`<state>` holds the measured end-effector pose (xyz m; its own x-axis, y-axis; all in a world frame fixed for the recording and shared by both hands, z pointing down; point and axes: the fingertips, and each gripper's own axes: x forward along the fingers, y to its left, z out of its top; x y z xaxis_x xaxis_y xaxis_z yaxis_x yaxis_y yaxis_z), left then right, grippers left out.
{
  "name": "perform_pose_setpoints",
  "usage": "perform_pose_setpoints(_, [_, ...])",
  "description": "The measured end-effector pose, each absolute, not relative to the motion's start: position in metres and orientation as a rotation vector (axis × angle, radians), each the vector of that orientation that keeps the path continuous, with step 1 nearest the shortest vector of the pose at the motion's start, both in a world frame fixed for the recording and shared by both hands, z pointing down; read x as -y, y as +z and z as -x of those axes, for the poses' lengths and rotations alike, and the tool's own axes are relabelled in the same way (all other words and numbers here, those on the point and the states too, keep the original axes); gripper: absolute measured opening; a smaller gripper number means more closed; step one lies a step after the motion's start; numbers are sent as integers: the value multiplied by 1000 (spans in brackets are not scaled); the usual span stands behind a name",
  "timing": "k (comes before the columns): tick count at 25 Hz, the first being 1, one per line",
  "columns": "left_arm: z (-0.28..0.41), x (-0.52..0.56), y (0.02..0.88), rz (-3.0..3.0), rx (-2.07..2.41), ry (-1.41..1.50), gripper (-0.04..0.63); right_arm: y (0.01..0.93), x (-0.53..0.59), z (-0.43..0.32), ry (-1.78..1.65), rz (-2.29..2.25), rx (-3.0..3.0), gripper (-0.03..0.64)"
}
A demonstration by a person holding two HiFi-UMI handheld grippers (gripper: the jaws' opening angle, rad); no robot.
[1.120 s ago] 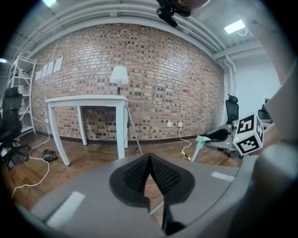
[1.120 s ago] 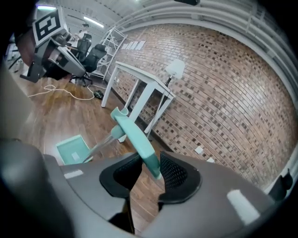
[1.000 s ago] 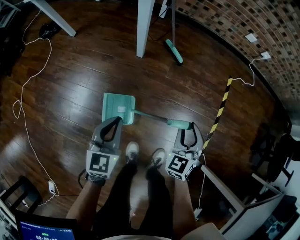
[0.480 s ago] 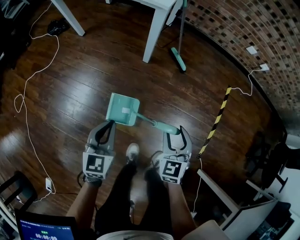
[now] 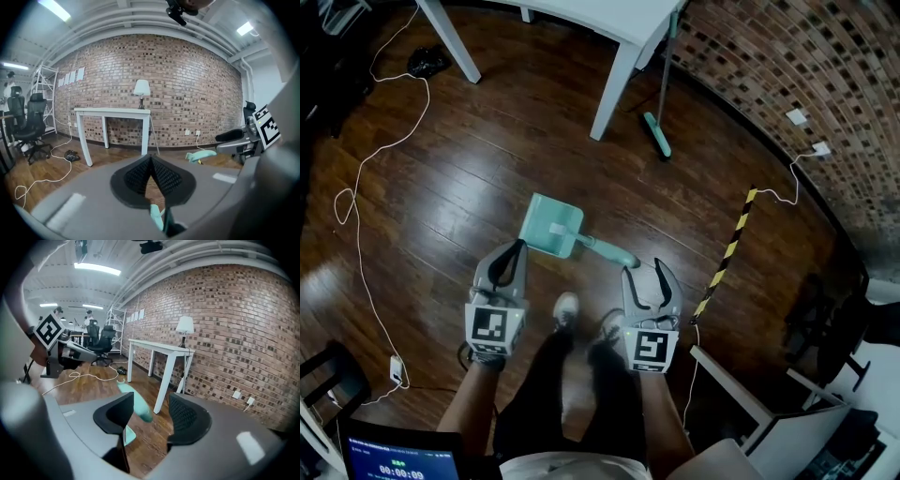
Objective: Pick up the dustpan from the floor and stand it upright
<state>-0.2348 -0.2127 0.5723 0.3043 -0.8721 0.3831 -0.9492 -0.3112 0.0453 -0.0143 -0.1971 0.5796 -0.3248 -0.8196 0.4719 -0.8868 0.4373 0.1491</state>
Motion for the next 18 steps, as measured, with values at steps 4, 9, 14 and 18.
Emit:
perform_pose_setpoints(4, [232,210,549,-2291,1660,390,2,551,203,0,191,-1500,2228,241])
perform_pose_setpoints(9, [236,205,517,-2244,1668,306,2,510,199,-7,147,-1559,2281,222])
perform_pose_setpoints(14, [221,209,468,-2331,1621,282,2,448,196,-17,103,-1661,2313,113])
perform_pose_setpoints(18, [203,213,410,-2407,1583,238,2,392,189,-24,72,-1713,2340,93])
